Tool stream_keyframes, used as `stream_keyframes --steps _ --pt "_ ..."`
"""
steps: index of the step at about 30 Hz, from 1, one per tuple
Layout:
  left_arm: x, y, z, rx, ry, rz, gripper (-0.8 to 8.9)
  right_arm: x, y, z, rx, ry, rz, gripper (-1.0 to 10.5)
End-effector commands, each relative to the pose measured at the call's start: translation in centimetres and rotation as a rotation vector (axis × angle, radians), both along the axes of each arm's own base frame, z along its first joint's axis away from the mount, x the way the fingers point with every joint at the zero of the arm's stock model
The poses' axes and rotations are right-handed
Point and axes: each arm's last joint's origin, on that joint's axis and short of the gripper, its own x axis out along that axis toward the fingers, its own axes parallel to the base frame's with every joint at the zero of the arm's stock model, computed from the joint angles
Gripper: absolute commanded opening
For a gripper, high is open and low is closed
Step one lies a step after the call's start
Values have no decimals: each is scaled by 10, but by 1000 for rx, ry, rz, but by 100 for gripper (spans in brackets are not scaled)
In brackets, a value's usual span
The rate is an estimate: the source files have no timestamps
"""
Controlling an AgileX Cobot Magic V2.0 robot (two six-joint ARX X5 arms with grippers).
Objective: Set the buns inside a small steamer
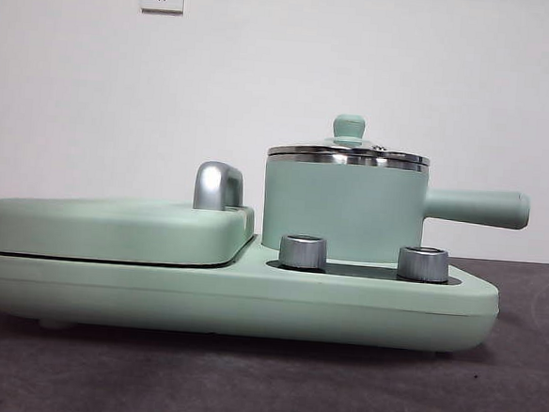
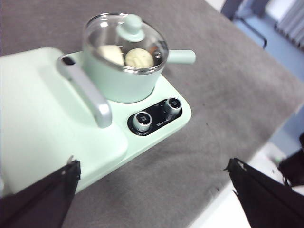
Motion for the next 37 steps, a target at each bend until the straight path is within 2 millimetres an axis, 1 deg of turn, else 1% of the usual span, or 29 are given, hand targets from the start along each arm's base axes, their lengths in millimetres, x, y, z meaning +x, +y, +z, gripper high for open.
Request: stream_keyframes --steps 1,2,3,4,5,6,7,8,10,28,33,36,37 --pt "-9 9 -18 -66 42 58 494 0 0 3 1 -21 16 423" --pt "-11 11 -22 -70 44 69 486 0 0 3 -2 -24 17 423" --pt "-13 14 -27 -76 50 81 453 0 0 3 -4 -26 18 423" --pt "-15 16 -30 -81 50 84 371 0 0 3 -4 -27 18 423" --pt "-16 18 -32 -84 48 84 276 0 0 3 -4 -27 18 422" --pt "-17 19 -33 -87 44 84 144 0 0 3 -5 -26 18 393" --pt "-18 20 -33 -91 40 84 -15 -1 0 2 -8 -22 18 225" --pt "-19 20 -32 -93 35 88 27 -1 0 2 -14 -22 20 22" --pt "-18 20 -32 -96 31 90 7 -1 0 2 -28 -36 23 14" --pt "-17 19 -30 -119 10 90 7 0 0 3 -18 -43 18 13" --pt "-17 23 -41 -126 2 133 7 0 0 3 -18 -43 18 14" --pt "-12 26 -57 -119 3 216 7 0 0 3 -18 -44 18 14" --pt "-8 28 -66 -104 -21 253 7 0 0 3 -18 -44 18 14"
